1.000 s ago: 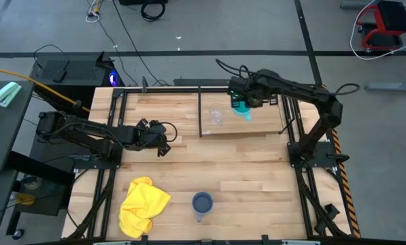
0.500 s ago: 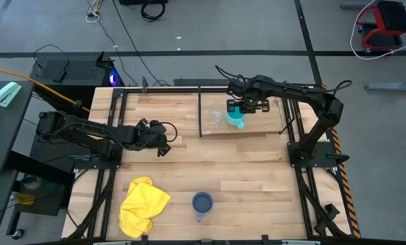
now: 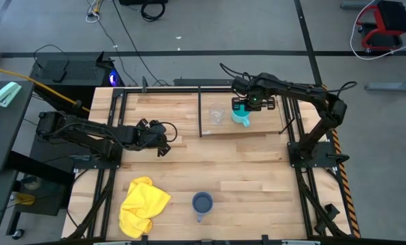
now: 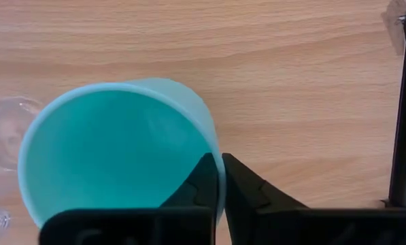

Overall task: Stack small to large cups/mugs on shelf
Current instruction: Put the light blue mug on the shelf

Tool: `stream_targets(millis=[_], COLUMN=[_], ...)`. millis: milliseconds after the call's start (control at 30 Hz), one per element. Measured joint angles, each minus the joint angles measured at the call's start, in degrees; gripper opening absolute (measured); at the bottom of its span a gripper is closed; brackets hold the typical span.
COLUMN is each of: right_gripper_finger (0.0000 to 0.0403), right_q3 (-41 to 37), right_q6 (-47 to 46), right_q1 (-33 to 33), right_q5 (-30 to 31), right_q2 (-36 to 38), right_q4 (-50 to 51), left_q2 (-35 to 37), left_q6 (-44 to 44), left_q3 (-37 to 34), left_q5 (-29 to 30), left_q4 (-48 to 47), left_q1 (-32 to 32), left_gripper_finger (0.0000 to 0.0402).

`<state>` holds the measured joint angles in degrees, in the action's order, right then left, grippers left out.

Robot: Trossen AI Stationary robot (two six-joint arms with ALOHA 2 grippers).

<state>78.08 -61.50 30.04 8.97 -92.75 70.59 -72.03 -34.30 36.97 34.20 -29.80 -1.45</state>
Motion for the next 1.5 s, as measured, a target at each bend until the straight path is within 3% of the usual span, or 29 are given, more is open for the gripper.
stream_targets(millis=[633,1267,1500], right_gripper_finger=[0.0024,0.0092,0.0101], right_q3=[-2.6,-3.9,-3.8], right_q6=[-0.4,1.7,2.1], right_q1=[-0.2,-0.2,-0.3], right_q5=[2.0,1.9,1.7], right_q2=[0.2,0.1,4.1], right_q4=[-0.3,-1.5,-1.6], left_q2=[0.0,0.0,0.0], left_q6=[-0.8,-1.0,-1.0], left_q3=[0.0,0.0,0.0], left_q5=[0.0,0.0,0.0], left_q4=[0.0,0.0,0.0], left_q1=[0.0,0.0,0.0], left_gripper_finger=[0.0013,0.0014,0.0023])
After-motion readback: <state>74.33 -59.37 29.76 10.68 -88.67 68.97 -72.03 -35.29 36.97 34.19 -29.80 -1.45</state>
